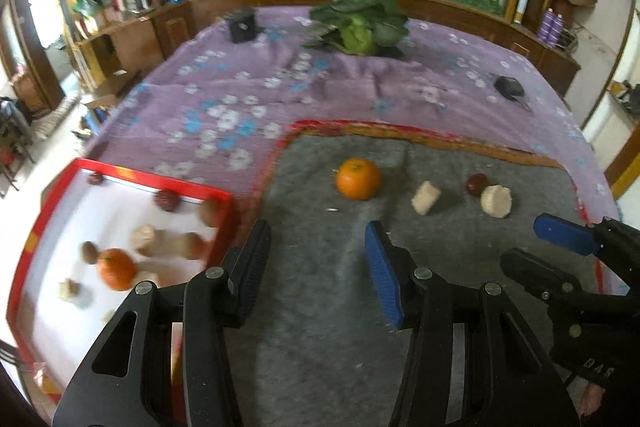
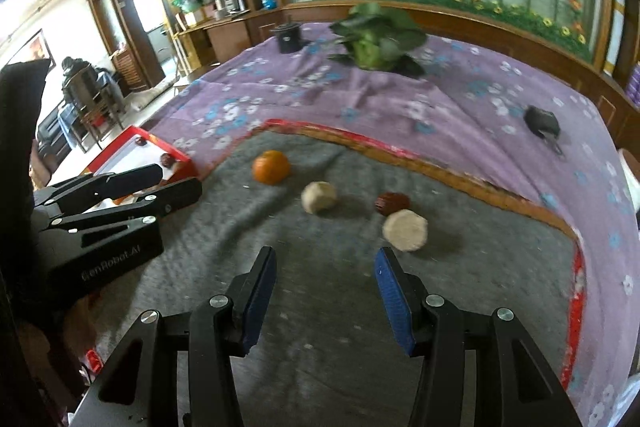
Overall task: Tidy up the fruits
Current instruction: 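Move both open grippers back over the gray mat, then grasp the orange with the left gripper while the right grasps a white cube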
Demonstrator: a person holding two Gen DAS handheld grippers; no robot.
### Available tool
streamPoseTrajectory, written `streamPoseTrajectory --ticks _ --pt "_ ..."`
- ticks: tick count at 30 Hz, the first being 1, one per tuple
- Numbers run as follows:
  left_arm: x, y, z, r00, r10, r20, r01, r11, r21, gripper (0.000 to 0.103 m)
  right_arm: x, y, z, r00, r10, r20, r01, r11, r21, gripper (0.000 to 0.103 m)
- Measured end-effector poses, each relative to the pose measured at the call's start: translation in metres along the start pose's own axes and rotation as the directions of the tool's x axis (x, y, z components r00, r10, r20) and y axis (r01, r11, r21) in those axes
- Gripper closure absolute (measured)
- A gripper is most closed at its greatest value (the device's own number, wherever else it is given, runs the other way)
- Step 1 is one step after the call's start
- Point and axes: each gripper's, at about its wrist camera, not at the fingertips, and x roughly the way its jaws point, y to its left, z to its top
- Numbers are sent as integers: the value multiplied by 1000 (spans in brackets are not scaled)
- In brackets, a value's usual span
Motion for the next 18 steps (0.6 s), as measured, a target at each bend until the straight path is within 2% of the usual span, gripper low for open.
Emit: streamPoseTrajectory --ticks 3,9,13,18 --pt "13 -3 6 997 -65 -30 64 998 -11 54 0 -14 -1 1000 1 -1 -1 1000 26 53" --pt "37 -13 20 991 -117 -61 118 993 19 54 4 -26 -2 1000 22 -1 -22 999 44 53" --pt "55 -17 26 990 -105 -93 110 993 46 54 11 -27 -1 999 48 -13 -48 998 42 53" --pt "76 -11 32 989 -80 -121 84 996 29 54 18 -25 2 998 59 -24 -58 998 29 53"
